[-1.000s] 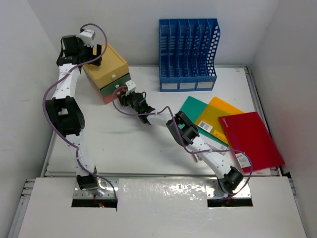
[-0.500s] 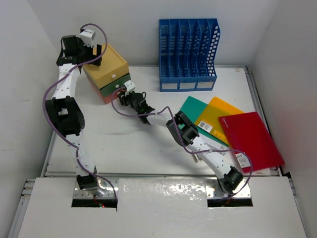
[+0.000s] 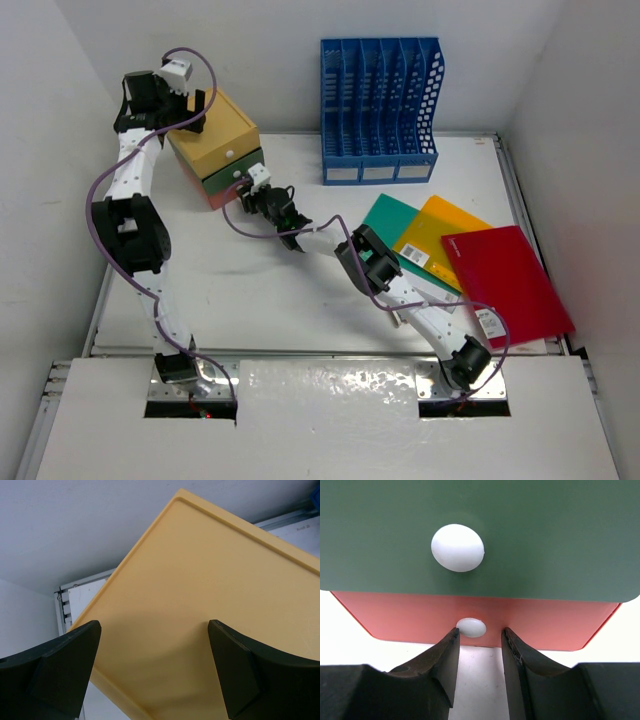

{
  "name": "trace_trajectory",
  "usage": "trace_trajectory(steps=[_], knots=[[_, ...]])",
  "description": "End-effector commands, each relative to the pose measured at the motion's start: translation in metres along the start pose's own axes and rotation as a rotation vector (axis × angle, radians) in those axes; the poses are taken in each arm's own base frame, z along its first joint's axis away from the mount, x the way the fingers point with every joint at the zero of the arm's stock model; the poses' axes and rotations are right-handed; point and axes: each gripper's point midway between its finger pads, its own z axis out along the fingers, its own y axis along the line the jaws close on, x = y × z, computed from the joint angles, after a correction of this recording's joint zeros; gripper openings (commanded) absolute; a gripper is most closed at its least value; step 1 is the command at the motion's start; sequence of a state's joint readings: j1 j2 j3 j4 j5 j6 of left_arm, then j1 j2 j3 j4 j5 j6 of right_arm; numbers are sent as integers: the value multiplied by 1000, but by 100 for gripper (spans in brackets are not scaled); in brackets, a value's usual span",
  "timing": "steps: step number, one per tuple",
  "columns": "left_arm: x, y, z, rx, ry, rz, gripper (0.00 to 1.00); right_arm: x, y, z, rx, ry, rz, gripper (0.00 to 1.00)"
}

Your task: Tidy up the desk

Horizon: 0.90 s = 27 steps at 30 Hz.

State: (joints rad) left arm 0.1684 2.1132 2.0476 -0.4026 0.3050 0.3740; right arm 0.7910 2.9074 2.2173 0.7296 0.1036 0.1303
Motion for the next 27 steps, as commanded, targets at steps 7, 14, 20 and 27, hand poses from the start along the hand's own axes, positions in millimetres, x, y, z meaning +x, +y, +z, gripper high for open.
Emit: trace_trajectory(steps=[7, 14, 20, 27], knots=[[45, -15, 12, 72, 120, -24, 88, -92, 7, 7, -3, -184, -9, 36], [47, -15, 14, 75, 124, -22, 88, -99, 7, 8, 1, -201, -14, 31], [45, -15, 12, 74, 122, -19, 88, -88, 5, 8, 17, -183, 0, 25], [47, -15, 13, 76, 128, -19, 88, -81, 3, 8, 28, -172, 1, 6]])
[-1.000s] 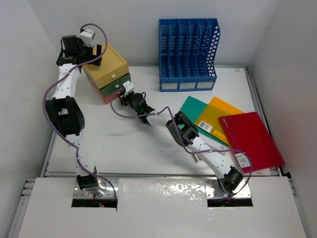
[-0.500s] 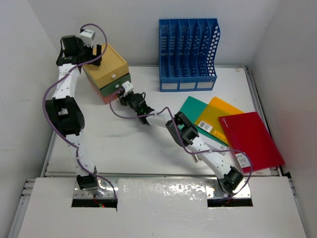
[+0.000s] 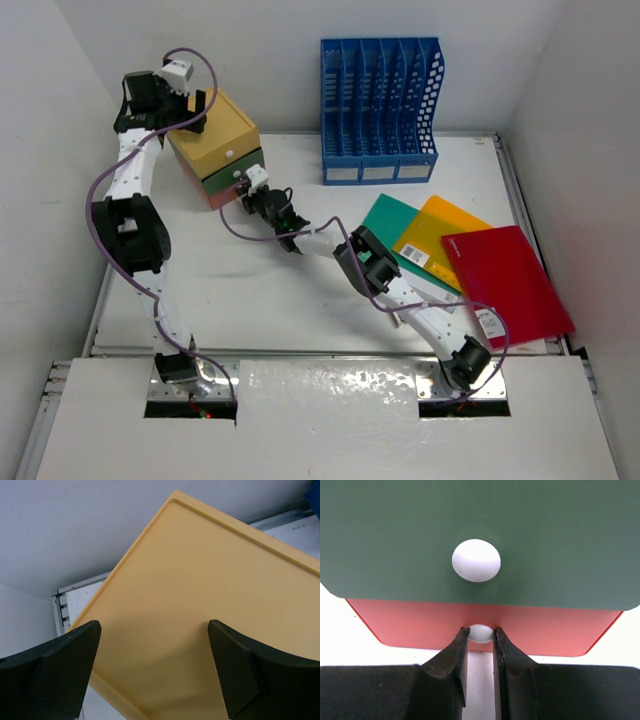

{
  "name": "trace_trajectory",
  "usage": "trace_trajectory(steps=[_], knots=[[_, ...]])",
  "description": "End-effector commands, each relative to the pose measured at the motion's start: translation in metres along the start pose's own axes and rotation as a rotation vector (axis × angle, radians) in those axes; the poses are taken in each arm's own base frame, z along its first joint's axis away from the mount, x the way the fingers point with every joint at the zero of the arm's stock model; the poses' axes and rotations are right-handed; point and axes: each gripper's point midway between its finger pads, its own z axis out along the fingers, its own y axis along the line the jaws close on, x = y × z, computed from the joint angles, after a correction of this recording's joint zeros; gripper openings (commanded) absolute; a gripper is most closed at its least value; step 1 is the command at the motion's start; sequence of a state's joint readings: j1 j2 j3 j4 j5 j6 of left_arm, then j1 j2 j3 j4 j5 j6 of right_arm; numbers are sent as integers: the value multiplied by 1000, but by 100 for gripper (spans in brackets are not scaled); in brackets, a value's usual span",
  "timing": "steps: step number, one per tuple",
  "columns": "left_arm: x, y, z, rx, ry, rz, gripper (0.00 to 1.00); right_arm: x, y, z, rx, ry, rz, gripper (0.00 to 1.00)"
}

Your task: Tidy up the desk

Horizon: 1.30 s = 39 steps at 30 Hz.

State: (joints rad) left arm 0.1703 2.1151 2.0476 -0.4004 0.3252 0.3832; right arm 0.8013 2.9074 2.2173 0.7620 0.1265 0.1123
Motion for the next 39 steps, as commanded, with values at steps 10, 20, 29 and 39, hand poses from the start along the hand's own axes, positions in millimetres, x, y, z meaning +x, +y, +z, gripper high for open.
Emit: trace_trajectory(steps=[10, 20, 29, 39], knots=[[45, -9, 12, 35, 130, -28, 88, -74, 8, -19, -43, -125, 15, 0], [42, -6, 9, 20, 127, -28, 88, -96, 17, -95, -91, -134, 25, 0], [40, -6, 6, 12, 130, -32, 88, -87, 26, -126, -149, -71, 58, 35], [38, -8, 0, 16, 132, -35, 91, -113, 23, -223, -227, 109, 20, 77]])
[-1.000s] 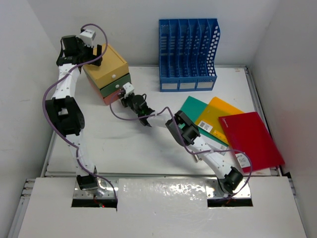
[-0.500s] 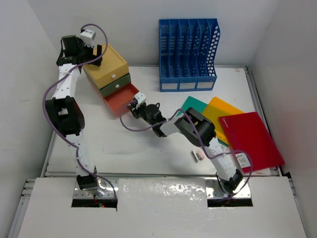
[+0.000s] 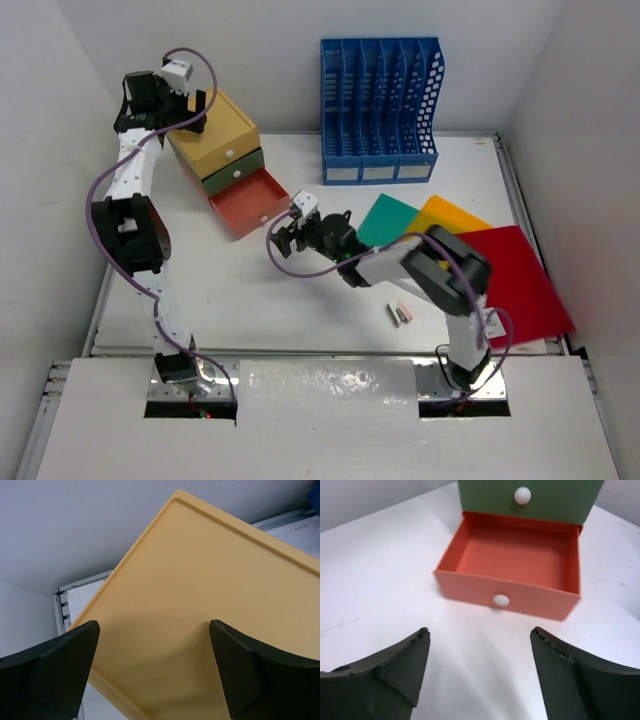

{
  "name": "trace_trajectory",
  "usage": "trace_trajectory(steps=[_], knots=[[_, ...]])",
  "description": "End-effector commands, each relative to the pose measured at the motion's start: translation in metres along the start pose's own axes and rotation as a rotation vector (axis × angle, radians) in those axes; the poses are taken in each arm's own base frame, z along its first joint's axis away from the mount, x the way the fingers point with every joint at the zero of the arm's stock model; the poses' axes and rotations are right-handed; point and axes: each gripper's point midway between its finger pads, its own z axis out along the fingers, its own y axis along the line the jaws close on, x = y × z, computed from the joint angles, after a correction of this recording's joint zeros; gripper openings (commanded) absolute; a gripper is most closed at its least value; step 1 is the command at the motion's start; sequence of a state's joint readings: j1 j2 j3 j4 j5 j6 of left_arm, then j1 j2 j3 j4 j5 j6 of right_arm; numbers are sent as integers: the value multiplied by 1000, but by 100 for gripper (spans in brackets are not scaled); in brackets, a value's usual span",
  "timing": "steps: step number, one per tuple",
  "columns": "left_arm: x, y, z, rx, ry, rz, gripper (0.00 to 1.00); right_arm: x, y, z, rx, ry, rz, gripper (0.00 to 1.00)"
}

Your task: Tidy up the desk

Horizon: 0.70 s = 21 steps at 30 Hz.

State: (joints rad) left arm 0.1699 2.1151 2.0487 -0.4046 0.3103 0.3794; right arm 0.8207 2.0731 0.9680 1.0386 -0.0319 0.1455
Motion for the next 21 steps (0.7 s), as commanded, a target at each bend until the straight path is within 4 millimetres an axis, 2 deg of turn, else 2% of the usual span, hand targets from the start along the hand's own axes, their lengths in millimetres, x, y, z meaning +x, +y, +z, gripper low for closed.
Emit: trace_trajectory(steps=[1, 2, 4, 5, 6, 7, 8, 9, 10, 11, 12, 13, 14, 15, 16, 17, 18, 21], knots=[[36, -10, -1, 29, 125, -29, 92, -42, 8, -43, -34, 29, -8, 80], [34, -9, -2, 26, 123, -28, 92, -38, 1, -68, 12, 150, 1, 82], [29, -8, -5, 20, 114, -22, 94, -19, -12, -104, 94, 324, -3, 87], [23, -6, -7, 11, 102, -18, 95, -7, -29, -141, 211, 469, -10, 91], [20, -5, -9, 8, 96, -20, 98, 1, -37, -161, 266, 531, -9, 93], [14, -4, -10, 1, 85, -20, 98, 19, -47, -195, 363, 649, -3, 96], [9, -2, -12, -4, 76, -21, 99, 31, -49, -216, 392, 703, 5, 98], [6, -3, -13, -3, 69, -27, 100, 22, -49, -230, 416, 682, 28, 99], [2, -3, -14, -6, 62, -29, 100, 25, -49, -243, 449, 688, 63, 99], [-8, -1, -20, -13, 40, -33, 99, 44, -51, -267, 479, 734, 69, 99], [-14, -2, -22, -13, 26, -31, 100, 33, -58, -278, 528, 674, 83, 96], [-21, -2, -26, -12, 10, -33, 100, 36, -62, -288, 559, 660, 109, 90], [-33, -3, -35, -14, -17, -36, 99, 49, -71, -307, 607, 682, 131, 60], [-39, -4, -40, -13, -28, -33, 100, 42, -75, -314, 620, 631, 172, 44], [-47, -6, -46, -5, -45, -30, 100, 45, -78, -322, 633, 624, 200, 34], [-59, -7, -56, -9, -68, -24, 99, 56, -86, -336, 671, 632, 238, 30], [-62, -10, -61, -4, -72, -19, 100, 52, -84, -338, 648, 588, 274, 32], [-71, -20, -80, 14, -90, -1, 100, 67, -94, -354, 683, 588, 356, 35]])
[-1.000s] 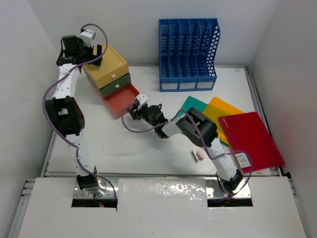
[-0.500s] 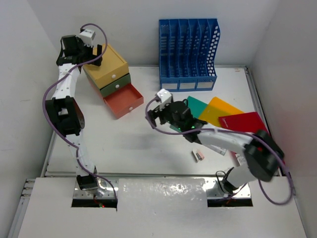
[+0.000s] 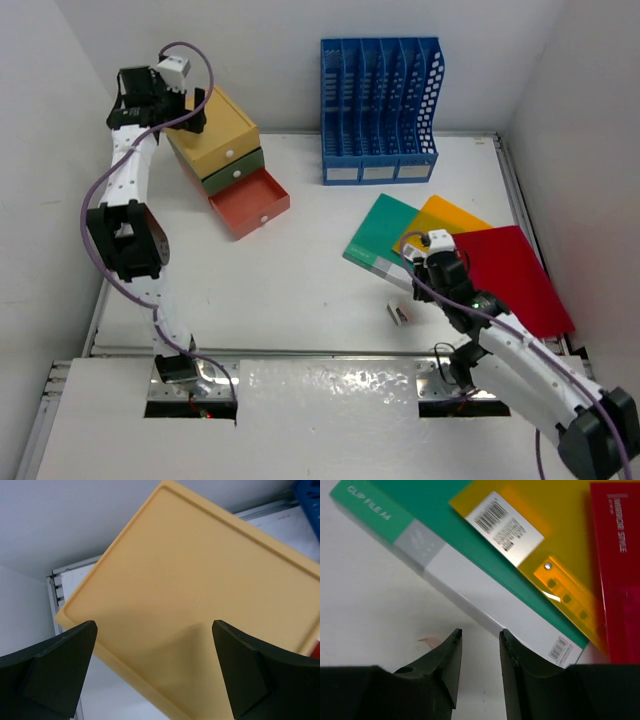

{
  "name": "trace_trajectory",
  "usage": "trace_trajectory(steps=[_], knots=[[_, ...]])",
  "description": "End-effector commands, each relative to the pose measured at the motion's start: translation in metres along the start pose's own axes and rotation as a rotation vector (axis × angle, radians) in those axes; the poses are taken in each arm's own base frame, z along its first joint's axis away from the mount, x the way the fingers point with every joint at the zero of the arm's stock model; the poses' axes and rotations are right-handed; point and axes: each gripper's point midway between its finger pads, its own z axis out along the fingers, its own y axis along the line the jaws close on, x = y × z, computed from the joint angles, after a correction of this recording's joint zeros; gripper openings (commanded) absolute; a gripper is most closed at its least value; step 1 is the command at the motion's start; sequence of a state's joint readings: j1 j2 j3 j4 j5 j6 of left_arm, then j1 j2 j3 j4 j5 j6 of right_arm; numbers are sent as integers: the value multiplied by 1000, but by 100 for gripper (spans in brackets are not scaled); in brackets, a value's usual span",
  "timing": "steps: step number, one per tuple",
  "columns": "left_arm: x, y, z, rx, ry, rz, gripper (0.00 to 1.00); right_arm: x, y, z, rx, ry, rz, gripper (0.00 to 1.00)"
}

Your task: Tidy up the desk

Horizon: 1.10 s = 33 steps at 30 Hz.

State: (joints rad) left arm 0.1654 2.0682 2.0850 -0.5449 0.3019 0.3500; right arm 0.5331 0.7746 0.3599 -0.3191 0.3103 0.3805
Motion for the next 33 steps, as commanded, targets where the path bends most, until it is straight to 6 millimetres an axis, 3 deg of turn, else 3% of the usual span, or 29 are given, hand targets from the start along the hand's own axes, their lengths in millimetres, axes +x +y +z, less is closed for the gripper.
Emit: trace_trajectory(steps=[1, 3, 7, 12, 22, 28, 33], knots=[[-52, -20, -56, 24, -125, 43, 100, 12, -2, 0, -51, 42, 112, 35], [-56, -30, -68, 38, -138, 62, 99, 17, -3, 3, -74, 78, 141, 36], [-43, -51, -82, 102, -114, 83, 99, 38, 26, 5, -239, 220, 99, 46], [-25, -69, -90, 148, -90, 114, 99, 47, 29, 4, -247, 239, 128, 46], [-25, -87, -95, 194, -99, 124, 99, 83, 33, 9, -263, 345, 155, 44], [-26, -110, -104, 254, -96, 142, 99, 80, 44, 19, -302, 312, 206, 36], [-29, -135, -120, 294, -103, 195, 99, 82, 51, 25, -319, 318, 183, 0]])
